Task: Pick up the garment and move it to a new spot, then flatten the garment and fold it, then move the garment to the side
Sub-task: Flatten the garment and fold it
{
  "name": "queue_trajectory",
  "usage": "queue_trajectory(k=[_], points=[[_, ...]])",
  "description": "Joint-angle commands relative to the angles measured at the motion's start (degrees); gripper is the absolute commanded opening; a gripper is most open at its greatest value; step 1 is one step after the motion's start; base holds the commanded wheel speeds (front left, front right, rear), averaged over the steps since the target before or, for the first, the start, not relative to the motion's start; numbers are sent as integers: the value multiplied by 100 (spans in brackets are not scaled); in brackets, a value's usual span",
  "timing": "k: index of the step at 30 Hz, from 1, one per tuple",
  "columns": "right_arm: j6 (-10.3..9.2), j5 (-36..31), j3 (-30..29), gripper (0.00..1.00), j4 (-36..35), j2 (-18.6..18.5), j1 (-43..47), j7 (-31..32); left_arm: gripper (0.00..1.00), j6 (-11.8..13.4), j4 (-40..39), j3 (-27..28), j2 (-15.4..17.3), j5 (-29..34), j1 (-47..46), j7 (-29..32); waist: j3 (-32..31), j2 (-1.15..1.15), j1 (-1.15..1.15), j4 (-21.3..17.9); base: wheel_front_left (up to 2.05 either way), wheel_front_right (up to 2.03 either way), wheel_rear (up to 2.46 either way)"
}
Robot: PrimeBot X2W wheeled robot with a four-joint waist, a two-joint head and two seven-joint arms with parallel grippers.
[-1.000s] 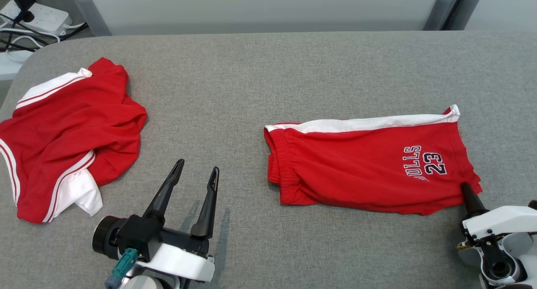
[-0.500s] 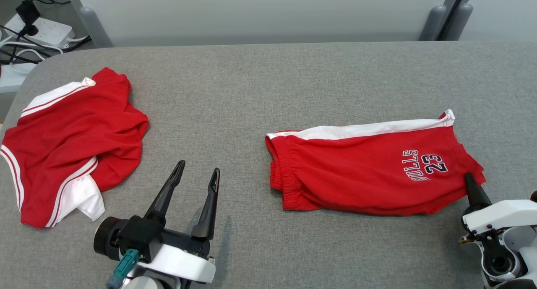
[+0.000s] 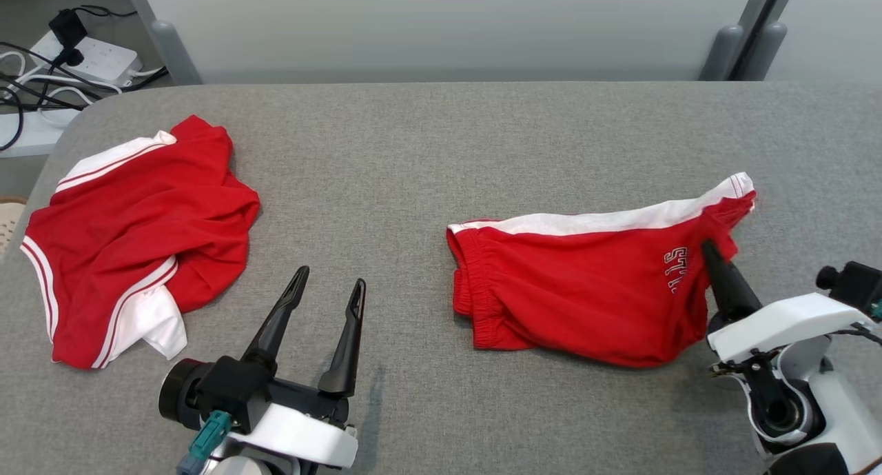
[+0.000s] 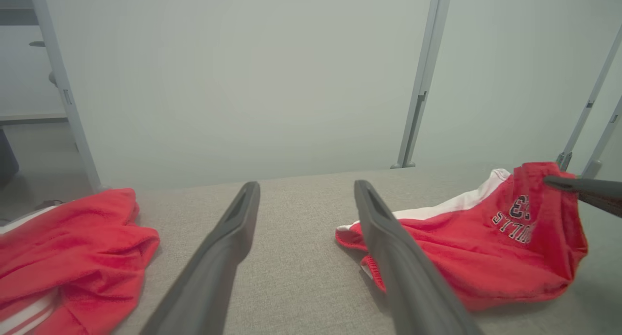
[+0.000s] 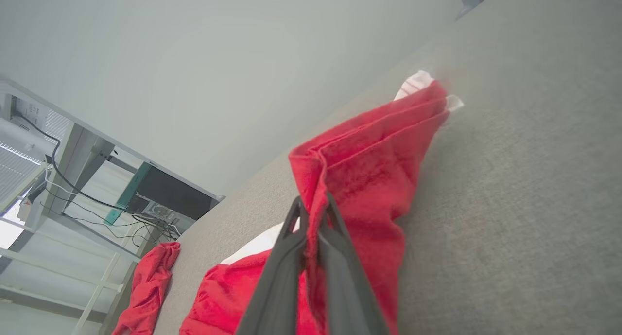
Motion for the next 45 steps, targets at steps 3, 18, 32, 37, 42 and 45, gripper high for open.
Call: queue_trajectory(k=[3, 18, 32, 37, 42, 45], points=[[25, -124, 310, 0, -370, 135, -123, 173, 100, 63, -166, 133, 18, -16, -104, -34, -7, 0, 0, 127, 0, 0, 0], [25, -348, 1224, 0, -719, 571, -330, 667, 100, 156, -208, 58, 18, -140, -85, -34, 54, 0, 0, 599, 0, 0, 0], [25, -337, 1803, 0, -458, 680, -268, 843, 100, 196, -215, 16, 18, -206, -134, -34, 121, 0, 0, 659, 0, 0, 0], [25, -289, 1964, 100, -242, 698, -294, 791, 100, 201, -206, 17, 18, -198, -136, -34, 109, 0, 0, 660, 0, 0, 0], [25, -238, 2182, 100, -104, 707, -301, 764, 100, 196, -186, 38, 18, -192, -125, -34, 76, 0, 0, 641, 0, 0, 0], [25, -184, 2382, 100, -50, 711, -298, 764, 100, 181, -160, 47, 18, -173, -106, -34, 39, 0, 0, 620, 0, 0, 0]])
